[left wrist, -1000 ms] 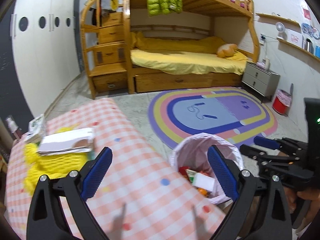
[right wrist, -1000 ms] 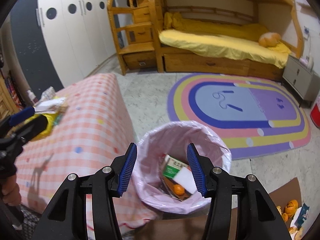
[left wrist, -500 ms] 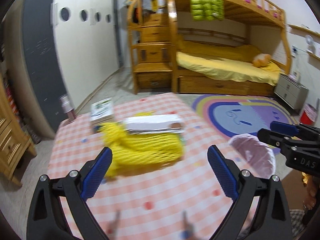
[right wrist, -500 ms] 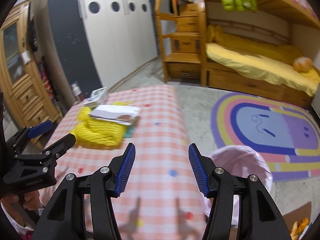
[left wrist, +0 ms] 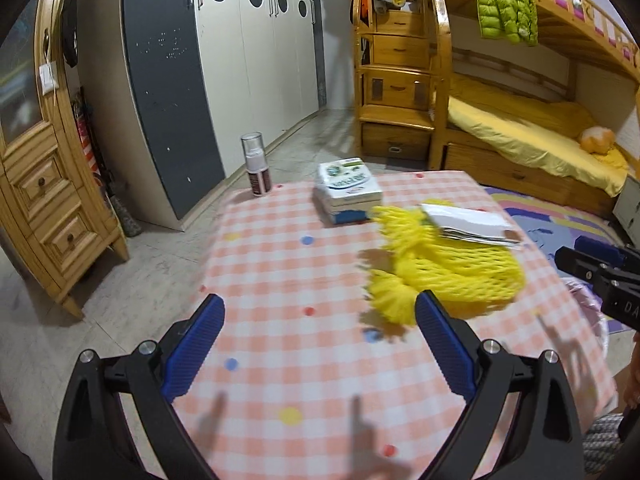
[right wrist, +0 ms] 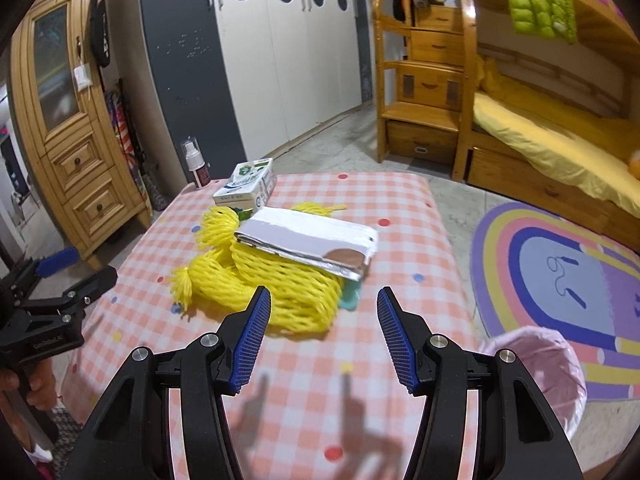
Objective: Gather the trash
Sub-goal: 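Move both tools back over the table toward the yellow foam net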
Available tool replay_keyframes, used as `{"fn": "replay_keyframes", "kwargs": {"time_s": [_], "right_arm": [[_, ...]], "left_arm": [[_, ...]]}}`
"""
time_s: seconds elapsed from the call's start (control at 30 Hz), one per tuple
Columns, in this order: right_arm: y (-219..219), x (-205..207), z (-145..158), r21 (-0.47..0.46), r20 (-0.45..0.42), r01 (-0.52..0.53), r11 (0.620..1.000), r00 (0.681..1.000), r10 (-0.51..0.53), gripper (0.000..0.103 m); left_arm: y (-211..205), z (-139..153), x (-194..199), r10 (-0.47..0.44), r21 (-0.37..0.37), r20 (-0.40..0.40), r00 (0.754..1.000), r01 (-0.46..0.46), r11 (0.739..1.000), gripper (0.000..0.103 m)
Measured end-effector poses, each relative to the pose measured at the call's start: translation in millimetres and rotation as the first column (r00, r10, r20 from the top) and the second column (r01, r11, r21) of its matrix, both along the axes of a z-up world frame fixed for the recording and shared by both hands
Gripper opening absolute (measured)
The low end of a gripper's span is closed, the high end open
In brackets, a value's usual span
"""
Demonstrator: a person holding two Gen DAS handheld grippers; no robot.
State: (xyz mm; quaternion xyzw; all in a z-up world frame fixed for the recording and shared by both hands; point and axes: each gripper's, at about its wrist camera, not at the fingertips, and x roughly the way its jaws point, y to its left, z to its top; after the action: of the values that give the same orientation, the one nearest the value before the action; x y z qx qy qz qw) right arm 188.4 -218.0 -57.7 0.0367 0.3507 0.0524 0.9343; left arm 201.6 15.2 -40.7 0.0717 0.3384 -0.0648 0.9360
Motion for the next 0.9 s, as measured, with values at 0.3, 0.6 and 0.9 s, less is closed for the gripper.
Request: {"fn": "replay_keyframes", "kwargs": {"time_s": [0.3, 0.6, 0.9], "right_arm": [[2.6, 48.0, -4.8, -0.043, 0.007, 0.005, 0.999, 1.000, -0.005, 0.032], [-14.8, 111.0, -25.3, -0.046, -0.064, 0.067, 0.997, 0.996, -0.070, 0.028], [3.4, 77.9, -42.1, -0.022, -0.206, -0.023, 0.999, 0.978, 0.018, 0.029]], "left_arm": [[-7.9, -5.3, 44.7, 0.001, 0.017, -0.044, 0.999, 0.000, 1.000, 0.093], [-14.6, -9.6, 67.3, 0.014, 0.007, -0.065, 0.998, -0.014, 1.000, 0.093], [-8.2, -14.1, 46.7, 0.028, 0.036, -0.057, 0.998, -0.026, 0.999, 0.093]]}}
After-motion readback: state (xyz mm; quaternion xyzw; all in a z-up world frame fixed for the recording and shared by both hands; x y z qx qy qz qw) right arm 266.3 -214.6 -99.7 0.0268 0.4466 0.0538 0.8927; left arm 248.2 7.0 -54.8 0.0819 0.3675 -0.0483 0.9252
